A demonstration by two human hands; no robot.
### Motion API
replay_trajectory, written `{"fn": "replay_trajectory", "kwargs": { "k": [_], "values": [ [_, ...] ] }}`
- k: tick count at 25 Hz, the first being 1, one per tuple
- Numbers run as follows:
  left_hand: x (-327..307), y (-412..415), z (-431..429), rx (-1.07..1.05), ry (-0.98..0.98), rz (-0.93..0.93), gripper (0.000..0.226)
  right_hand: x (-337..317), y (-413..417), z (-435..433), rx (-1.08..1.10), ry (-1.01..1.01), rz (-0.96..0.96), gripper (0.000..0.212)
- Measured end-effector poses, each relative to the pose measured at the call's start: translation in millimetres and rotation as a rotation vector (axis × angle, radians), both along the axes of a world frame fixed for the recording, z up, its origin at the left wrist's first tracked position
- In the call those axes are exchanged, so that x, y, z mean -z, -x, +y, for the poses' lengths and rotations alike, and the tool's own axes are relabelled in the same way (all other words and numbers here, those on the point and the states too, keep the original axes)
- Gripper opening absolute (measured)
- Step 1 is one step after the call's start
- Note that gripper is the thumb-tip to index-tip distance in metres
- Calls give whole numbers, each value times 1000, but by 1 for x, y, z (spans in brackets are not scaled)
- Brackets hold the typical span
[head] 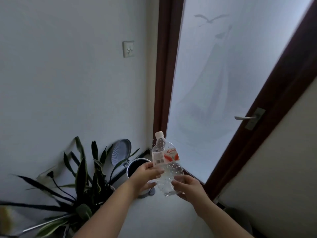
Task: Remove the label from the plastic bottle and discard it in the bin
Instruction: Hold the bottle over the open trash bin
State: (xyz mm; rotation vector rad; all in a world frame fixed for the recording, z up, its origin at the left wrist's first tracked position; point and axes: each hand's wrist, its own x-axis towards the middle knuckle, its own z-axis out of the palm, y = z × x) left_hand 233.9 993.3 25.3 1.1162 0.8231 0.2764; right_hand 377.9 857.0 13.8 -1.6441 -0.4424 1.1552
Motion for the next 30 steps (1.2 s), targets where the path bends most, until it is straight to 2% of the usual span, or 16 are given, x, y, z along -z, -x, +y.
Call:
{"fn": "replay_trajectory", "kwargs": {
  "k": [6,11,17,25,27,30],
  "values": [
    [42,-37,84,-149,-11,89,34,22,-34,92,-22,46,85,16],
    [90,-76,126,-297,87,126,23,55,-72,146,-31,114,194,12],
    [159,-144,161,-479,251,187,24,110,-154,213,-157,256,214,14],
    [264,-202,185,-947,499,282,24,214,-214,284,-160,415,222,13],
    [295,-202,187,-981,577,263,30,248,-211,294,-164,448,225,12],
    [331,-196,187,-910,665,238,39,291,-201,307,-150,491,210,13]
  ]
}}
